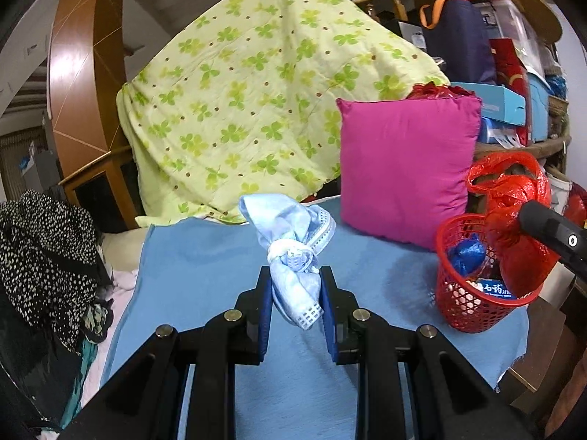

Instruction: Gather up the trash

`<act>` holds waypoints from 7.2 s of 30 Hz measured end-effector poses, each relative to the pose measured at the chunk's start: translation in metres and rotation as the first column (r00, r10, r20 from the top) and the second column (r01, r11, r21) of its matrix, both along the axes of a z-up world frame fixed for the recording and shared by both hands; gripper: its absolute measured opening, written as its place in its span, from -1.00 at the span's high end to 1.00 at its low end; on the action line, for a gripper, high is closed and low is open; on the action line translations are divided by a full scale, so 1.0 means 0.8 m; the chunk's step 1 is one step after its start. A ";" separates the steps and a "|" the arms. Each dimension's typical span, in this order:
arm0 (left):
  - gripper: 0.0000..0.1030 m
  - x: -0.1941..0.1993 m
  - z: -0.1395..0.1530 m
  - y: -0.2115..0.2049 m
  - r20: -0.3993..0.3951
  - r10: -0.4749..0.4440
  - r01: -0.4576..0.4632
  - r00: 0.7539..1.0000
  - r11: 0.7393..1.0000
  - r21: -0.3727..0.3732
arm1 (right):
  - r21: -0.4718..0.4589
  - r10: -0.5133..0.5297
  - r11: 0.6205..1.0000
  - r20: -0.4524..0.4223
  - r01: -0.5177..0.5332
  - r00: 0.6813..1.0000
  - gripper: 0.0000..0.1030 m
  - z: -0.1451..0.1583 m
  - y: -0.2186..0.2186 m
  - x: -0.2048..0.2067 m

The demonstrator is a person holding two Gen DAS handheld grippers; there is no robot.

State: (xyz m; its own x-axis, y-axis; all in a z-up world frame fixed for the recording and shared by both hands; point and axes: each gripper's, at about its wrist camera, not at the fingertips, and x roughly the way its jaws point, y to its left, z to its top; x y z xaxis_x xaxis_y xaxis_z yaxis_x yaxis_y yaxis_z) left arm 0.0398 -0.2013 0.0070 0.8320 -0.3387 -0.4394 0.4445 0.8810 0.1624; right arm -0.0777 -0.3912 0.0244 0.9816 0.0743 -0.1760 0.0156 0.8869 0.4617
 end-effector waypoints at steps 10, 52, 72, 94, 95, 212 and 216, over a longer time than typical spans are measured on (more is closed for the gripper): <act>0.50 -0.023 0.002 -0.042 0.016 -0.052 0.051 0.999 0.998 0.040 | 0.006 -0.067 0.998 0.040 0.067 0.997 0.16 0.003 -0.033 -0.035; 0.49 -0.054 -0.009 -0.150 0.004 -0.182 0.180 0.983 0.975 0.130 | 0.085 -0.211 0.975 0.085 0.204 0.974 0.15 -0.002 -0.108 -0.098; 0.49 -0.067 -0.023 -0.185 -0.029 -0.228 0.230 0.973 0.960 0.157 | 0.121 -0.248 0.964 0.071 0.239 0.966 0.15 -0.013 -0.123 -0.114; 0.49 -0.073 -0.041 -0.227 -0.058 -0.268 0.275 0.962 0.942 0.195 | 0.164 -0.277 0.950 0.042 0.267 0.960 0.14 -0.036 -0.159 -0.120; 0.49 -0.072 -0.041 -0.229 -0.059 -0.270 0.276 0.961 0.941 0.197 | 0.163 -0.280 0.949 0.040 0.270 0.959 0.14 -0.037 -0.161 -0.120; -0.99 -0.164 0.114 0.056 0.208 0.053 -0.054 0.977 0.999 0.000 | -0.285 -0.404 0.878 -0.012 0.384 0.915 -0.91 0.112 0.096 -0.226; -0.99 -0.166 0.109 0.057 0.202 0.051 -0.054 0.978 0.998 0.012 | -0.303 -0.398 0.879 -0.036 0.369 0.917 -0.91 0.106 0.100 -0.223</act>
